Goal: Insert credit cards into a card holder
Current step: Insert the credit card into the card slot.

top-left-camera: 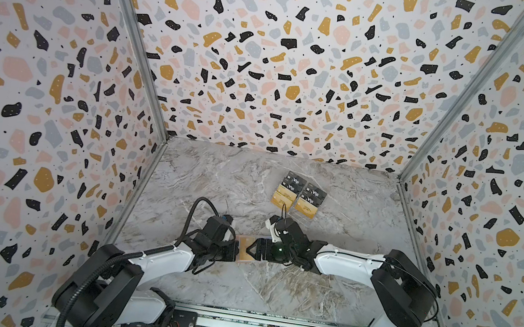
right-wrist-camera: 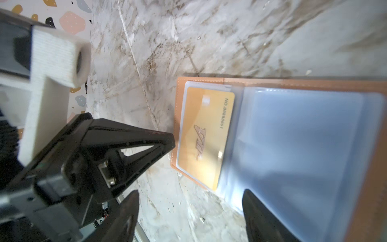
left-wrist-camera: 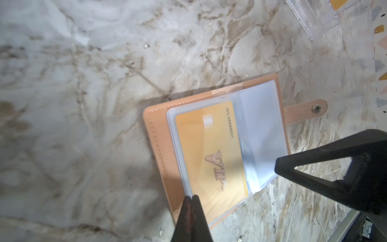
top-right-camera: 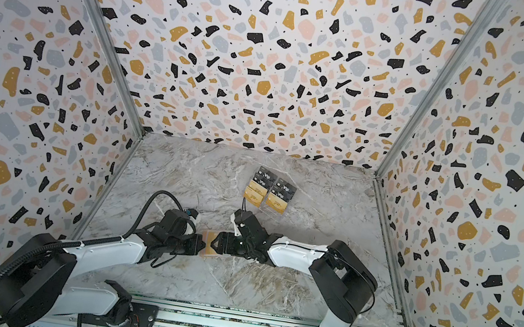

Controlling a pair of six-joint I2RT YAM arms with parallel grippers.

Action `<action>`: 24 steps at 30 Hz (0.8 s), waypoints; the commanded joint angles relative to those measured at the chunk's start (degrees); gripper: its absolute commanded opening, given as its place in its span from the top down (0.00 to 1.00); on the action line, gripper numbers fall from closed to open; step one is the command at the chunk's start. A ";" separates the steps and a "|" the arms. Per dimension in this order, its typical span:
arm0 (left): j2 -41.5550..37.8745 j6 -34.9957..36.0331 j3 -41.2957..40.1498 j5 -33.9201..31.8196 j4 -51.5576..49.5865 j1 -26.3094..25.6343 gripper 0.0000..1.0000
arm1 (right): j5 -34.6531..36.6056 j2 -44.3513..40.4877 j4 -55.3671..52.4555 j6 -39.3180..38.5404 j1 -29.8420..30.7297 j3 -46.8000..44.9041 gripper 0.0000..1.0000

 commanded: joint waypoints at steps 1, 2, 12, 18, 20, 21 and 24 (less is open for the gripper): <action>-0.85 2.36 3.85 -1.71 -4.71 0.32 1.00 | -1.24 -3.82 -1.31 -4.02 -2.39 -0.13 0.25; -0.90 2.80 4.96 -2.32 -6.33 0.32 1.00 | -2.36 -3.74 -2.19 -5.58 -3.41 0.60 0.26; -2.69 -5.07 7.98 3.85 -4.83 -0.54 0.86 | -2.43 1.53 -11.74 -22.94 -8.64 9.26 0.52; 1.97 -10.09 8.60 4.69 1.44 -2.29 0.82 | -2.99 7.05 -10.08 -26.88 -10.65 14.33 0.53; 2.09 -10.27 8.82 3.62 1.28 -3.01 0.82 | -2.99 9.50 -10.47 -27.82 -10.74 16.51 0.54; 2.11 -10.35 8.75 3.43 1.31 -3.12 0.82 | -2.99 10.48 -10.57 -28.17 -10.81 17.19 0.54; 2.70 -9.84 8.81 2.69 1.09 -3.47 0.81 | -3.51 13.23 -10.80 -28.64 -11.18 18.63 0.56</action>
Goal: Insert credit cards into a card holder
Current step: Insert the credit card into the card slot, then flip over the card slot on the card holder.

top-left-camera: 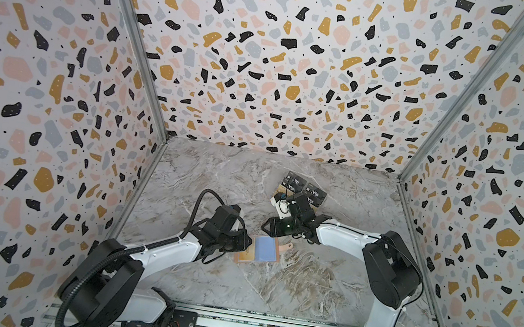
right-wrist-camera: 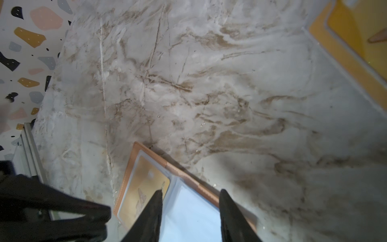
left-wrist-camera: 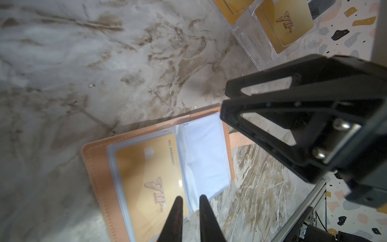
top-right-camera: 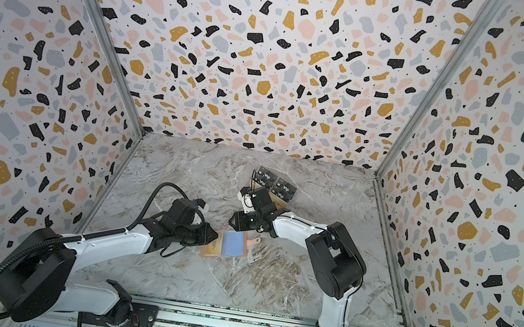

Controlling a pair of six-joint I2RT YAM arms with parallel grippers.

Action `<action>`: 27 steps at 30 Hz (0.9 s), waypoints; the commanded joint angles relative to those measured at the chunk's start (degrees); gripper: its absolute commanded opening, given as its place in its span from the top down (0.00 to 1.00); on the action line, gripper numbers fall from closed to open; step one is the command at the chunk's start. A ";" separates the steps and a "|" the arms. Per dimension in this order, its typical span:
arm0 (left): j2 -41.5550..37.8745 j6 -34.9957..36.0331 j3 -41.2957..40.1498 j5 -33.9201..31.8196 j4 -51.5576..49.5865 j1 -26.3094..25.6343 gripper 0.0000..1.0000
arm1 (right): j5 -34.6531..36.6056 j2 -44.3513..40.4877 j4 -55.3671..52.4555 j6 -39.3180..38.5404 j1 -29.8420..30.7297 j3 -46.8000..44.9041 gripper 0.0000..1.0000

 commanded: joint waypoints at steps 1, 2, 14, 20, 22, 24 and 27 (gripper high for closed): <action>0.76 -0.60 0.73 -0.46 1.85 -0.52 0.81 | -0.92 1.26 -2.00 -2.48 -0.47 1.98 0.57; 1.17 -0.40 0.94 -0.57 1.68 -0.61 0.81 | -1.11 1.72 -2.27 -2.49 -0.61 1.98 0.58; 6.49 2.32 3.95 -1.55 0.78 -3.31 0.81 | -0.25 -4.36 -1.99 0.19 -0.66 -7.68 0.63; 9.27 3.71 5.01 -0.45 1.40 -3.59 0.80 | 1.08 -7.50 1.15 1.43 -0.69 -10.54 0.62; 10.89 5.46 6.40 0.56 0.23 -3.57 0.78 | 2.31 -9.42 1.13 1.96 -0.36 -10.16 0.61; 12.25 7.59 7.94 0.87 -1.61 -3.58 0.77 | 3.54 -11.17 0.68 2.63 0.21 -10.32 0.61; 13.94 10.93 9.66 1.74 -3.83 -3.51 0.75 | 4.09 -13.35 -0.62 4.54 1.84 -11.80 0.61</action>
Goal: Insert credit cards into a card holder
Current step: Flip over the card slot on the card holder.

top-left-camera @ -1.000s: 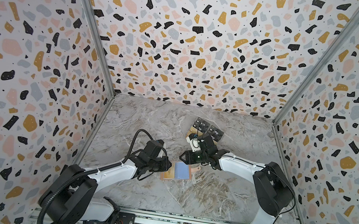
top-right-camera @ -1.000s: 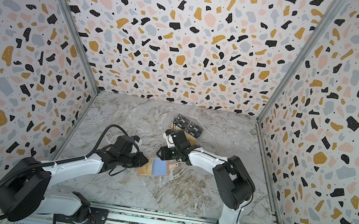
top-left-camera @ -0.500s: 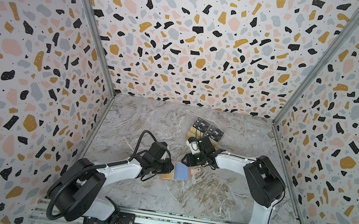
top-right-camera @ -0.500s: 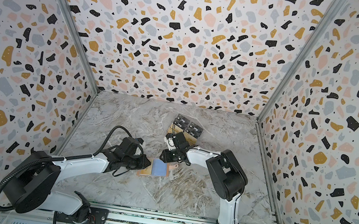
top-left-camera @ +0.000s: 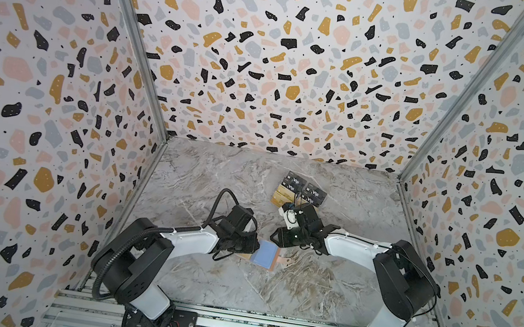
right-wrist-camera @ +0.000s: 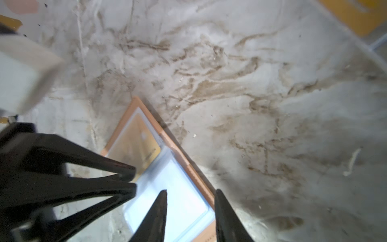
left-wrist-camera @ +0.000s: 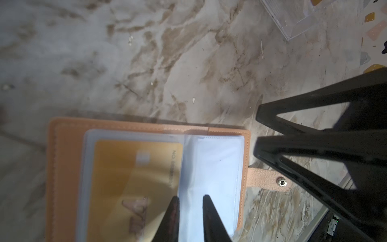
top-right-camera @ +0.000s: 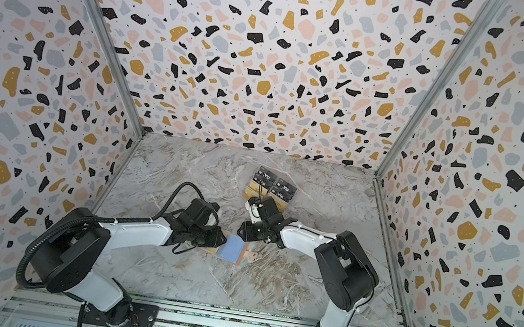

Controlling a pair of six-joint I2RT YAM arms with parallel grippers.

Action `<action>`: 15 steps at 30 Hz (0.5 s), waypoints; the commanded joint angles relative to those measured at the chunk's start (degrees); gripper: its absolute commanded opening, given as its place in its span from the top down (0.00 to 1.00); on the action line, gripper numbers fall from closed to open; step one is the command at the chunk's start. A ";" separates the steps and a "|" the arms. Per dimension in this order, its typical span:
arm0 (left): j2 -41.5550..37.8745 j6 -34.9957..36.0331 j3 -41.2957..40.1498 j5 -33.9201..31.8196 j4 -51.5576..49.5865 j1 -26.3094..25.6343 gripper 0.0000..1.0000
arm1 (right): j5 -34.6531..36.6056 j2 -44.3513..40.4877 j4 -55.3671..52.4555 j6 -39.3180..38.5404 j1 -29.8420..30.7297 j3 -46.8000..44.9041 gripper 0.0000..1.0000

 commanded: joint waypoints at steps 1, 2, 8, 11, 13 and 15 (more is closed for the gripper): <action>1.27 5.59 2.66 2.00 -2.76 -0.22 0.75 | 1.34 -4.08 -1.07 2.97 2.35 -1.88 0.61; 1.81 6.35 3.05 2.34 -3.33 -0.20 0.74 | 1.36 -4.63 -1.16 3.93 3.10 -2.78 0.61; 4.65 8.90 4.53 4.34 -4.57 -0.19 0.71 | -1.39 -6.67 3.26 12.10 5.74 -10.95 0.62; 5.33 9.68 4.71 4.86 -4.57 -0.20 0.70 | -1.11 -6.71 4.69 13.73 6.22 -13.35 0.62; 5.78 9.62 4.71 5.08 -4.49 -0.19 0.70 | -0.68 -6.38 4.71 13.75 6.31 -13.77 0.62; 6.22 9.34 4.41 5.63 -3.92 -0.19 0.70 | 0.13 -5.98 4.36 13.25 6.31 -13.70 0.63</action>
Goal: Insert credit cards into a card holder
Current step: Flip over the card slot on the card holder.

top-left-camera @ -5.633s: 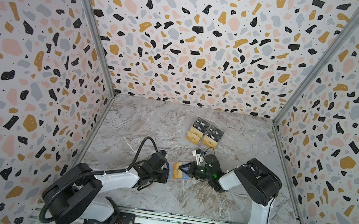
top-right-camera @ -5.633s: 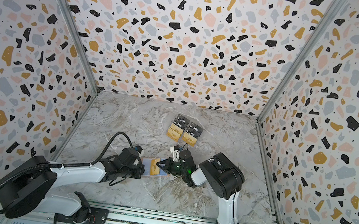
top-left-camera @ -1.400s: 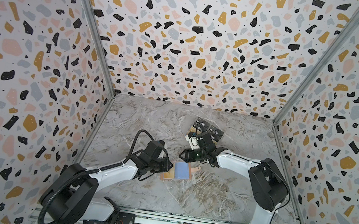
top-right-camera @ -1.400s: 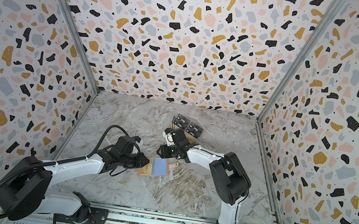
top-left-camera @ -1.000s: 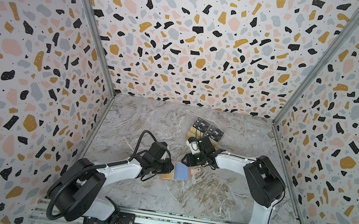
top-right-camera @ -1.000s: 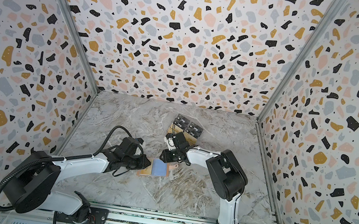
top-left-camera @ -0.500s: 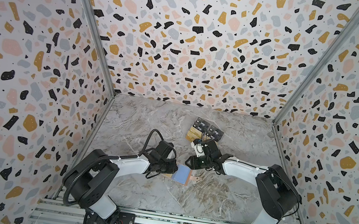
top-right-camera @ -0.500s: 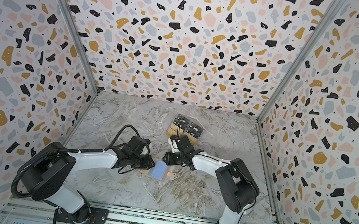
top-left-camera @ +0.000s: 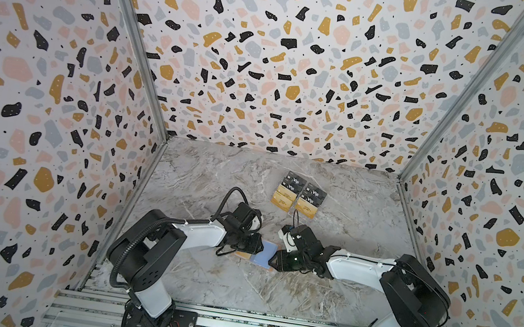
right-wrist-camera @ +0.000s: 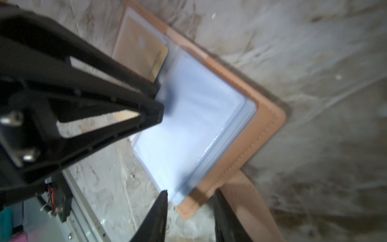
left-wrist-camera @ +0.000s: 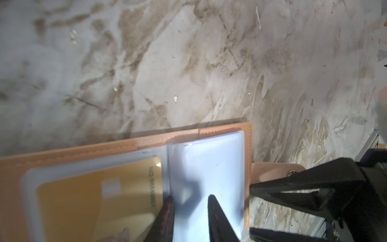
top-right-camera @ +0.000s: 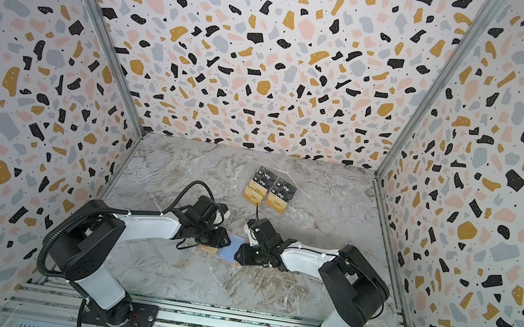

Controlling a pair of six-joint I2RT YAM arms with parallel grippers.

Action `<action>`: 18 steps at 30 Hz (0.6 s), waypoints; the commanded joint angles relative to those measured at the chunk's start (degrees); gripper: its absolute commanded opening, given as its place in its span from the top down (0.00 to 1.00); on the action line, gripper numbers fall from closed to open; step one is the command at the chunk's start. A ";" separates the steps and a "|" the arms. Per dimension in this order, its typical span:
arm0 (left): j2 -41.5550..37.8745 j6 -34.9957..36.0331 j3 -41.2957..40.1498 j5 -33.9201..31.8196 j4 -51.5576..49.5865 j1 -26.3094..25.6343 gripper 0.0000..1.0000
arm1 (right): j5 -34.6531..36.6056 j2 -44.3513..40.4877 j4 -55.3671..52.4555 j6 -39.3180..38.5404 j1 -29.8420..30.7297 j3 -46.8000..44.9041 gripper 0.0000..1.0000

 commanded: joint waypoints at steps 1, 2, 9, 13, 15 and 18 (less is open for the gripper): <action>1.08 1.09 0.30 2.15 -0.24 -0.21 0.70 | 1.32 -0.16 0.18 1.08 0.15 0.24 0.63; 1.25 0.76 0.05 2.48 0.23 -0.21 0.71 | 1.67 0.25 -0.03 0.70 0.10 0.58 0.63; 0.90 -2.19 -2.38 4.07 3.49 -0.21 0.72 | 3.08 3.44 -0.67 -2.13 -1.00 1.88 0.66; 0.07 -3.96 -3.37 4.20 5.01 -0.21 0.72 | 3.64 3.71 -0.32 -3.21 -2.54 1.64 0.67; 0.16 -5.17 -3.77 4.26 5.82 -0.21 0.72 | 3.39 4.10 -0.70 -4.13 -3.61 1.82 0.68; -0.98 -6.78 -4.38 2.86 6.72 -0.21 0.72 | 4.36 3.77 -2.06 -5.53 -4.33 2.52 0.69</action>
